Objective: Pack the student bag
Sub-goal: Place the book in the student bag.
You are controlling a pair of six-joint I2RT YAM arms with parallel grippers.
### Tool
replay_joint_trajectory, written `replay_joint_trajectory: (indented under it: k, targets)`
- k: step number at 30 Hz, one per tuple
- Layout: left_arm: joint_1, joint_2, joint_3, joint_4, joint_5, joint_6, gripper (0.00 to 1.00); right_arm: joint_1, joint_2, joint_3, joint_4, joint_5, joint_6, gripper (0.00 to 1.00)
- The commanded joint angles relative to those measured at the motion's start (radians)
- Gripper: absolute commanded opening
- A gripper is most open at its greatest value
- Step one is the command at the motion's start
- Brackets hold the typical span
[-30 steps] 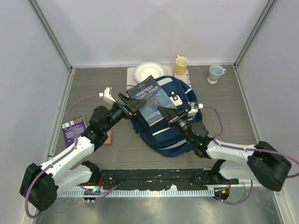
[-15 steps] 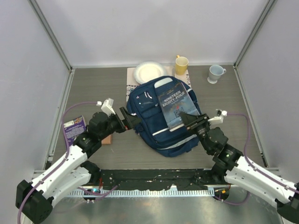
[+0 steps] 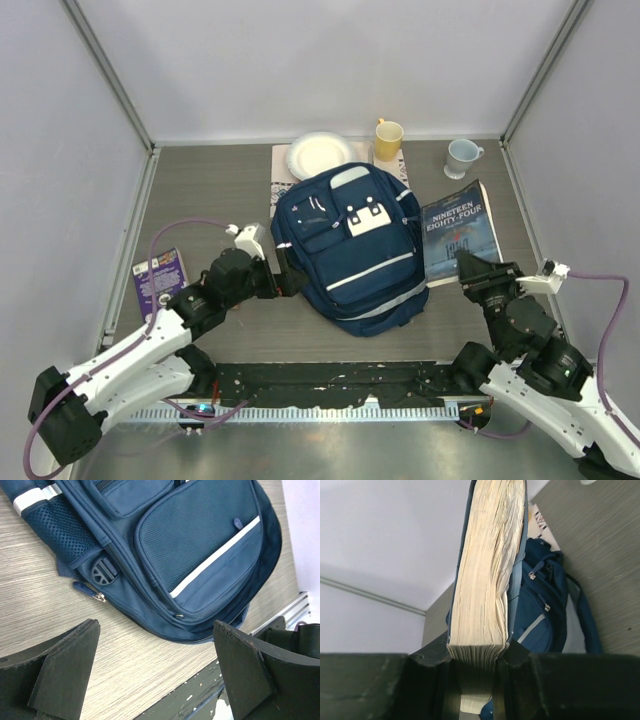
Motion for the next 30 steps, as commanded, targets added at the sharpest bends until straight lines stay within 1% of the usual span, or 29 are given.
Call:
replay_joint_trajectory:
  k: [1,3,8,10,18,26,30]
  targets:
    - [-0.022,0.021,0.051,-0.003,-0.074,0.066,1.0,-0.001,0.001,0.083,-0.034,0.137,0.0,0.01]
    - [-0.023,0.023,0.054,0.005,-0.082,0.084,1.0,0.001,0.012,0.101,-0.054,0.175,0.0,0.01]
    - [-0.028,0.041,0.083,0.014,-0.088,0.106,1.0,0.001,0.015,0.121,-0.066,0.191,-0.003,0.01]
    - [-0.057,0.058,0.111,0.013,-0.137,0.127,1.0,0.001,0.023,0.126,-0.066,0.181,-0.008,0.01]
    - [-0.232,0.243,0.258,0.005,-0.275,0.187,1.0,-0.001,0.043,0.156,-0.066,0.149,-0.054,0.01]
    - [-0.37,0.414,0.381,0.029,-0.292,0.222,1.0,0.001,-0.025,0.192,-0.129,0.175,-0.062,0.01]
    - [-0.404,0.486,0.425,0.036,-0.281,0.224,1.0,0.001,-0.036,0.207,-0.183,0.172,-0.06,0.01]
